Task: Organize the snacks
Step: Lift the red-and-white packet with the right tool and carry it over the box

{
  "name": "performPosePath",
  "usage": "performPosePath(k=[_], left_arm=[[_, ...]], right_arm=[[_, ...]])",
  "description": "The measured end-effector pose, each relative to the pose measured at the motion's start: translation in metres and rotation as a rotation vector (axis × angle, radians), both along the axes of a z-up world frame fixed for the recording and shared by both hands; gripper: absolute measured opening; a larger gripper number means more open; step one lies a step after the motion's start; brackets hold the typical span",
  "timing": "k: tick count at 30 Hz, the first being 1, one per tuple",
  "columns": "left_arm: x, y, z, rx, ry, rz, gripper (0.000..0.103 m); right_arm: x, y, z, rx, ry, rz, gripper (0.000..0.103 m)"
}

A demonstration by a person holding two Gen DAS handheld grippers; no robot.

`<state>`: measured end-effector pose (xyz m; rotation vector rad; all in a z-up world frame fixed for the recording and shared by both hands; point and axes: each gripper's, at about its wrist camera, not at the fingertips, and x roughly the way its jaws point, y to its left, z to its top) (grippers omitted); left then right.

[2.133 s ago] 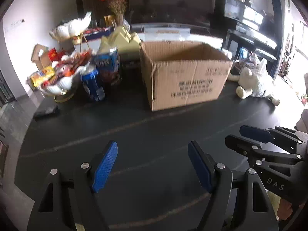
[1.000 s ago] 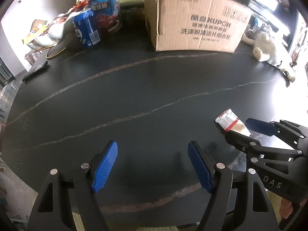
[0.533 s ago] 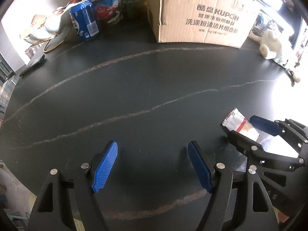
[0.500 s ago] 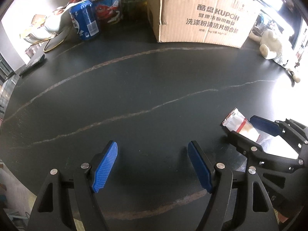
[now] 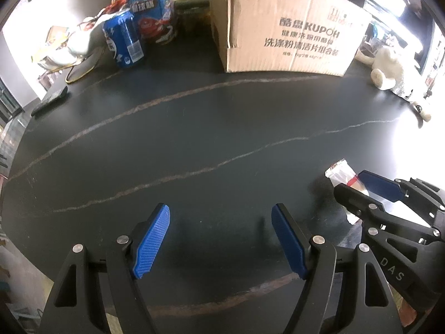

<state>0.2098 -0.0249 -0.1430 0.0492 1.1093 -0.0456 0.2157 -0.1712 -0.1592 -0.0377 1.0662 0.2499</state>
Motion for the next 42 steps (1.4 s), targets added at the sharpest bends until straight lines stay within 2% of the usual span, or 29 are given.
performPosePath(k=[15,22,32,39,42], left_arm=[[0.0,-0.005,0.054,0.02,-0.144,-0.03,0.075],[0.009,-0.004,0.078,0.008,-0.195,-0.046,0.075],[0.022,-0.009,0.116,0.036,-0.295,-0.085,0.075],[0.04,-0.005,0.135,-0.024,-0.304,-0.088,0.075],[0.046,-0.006,0.139,-0.013,-0.315,-0.082,0.075]], right_arm=[[-0.003,-0.012,0.048,0.063,-0.129,-0.059,0.038],[0.0,-0.016,0.076,0.087,-0.203,-0.076,0.038],[0.011,-0.019,0.108,0.113,-0.286,-0.094,0.038],[0.024,-0.018,0.127,0.129,-0.329,-0.1,0.038],[0.029,-0.018,0.134,0.13,-0.351,-0.101,0.038]])
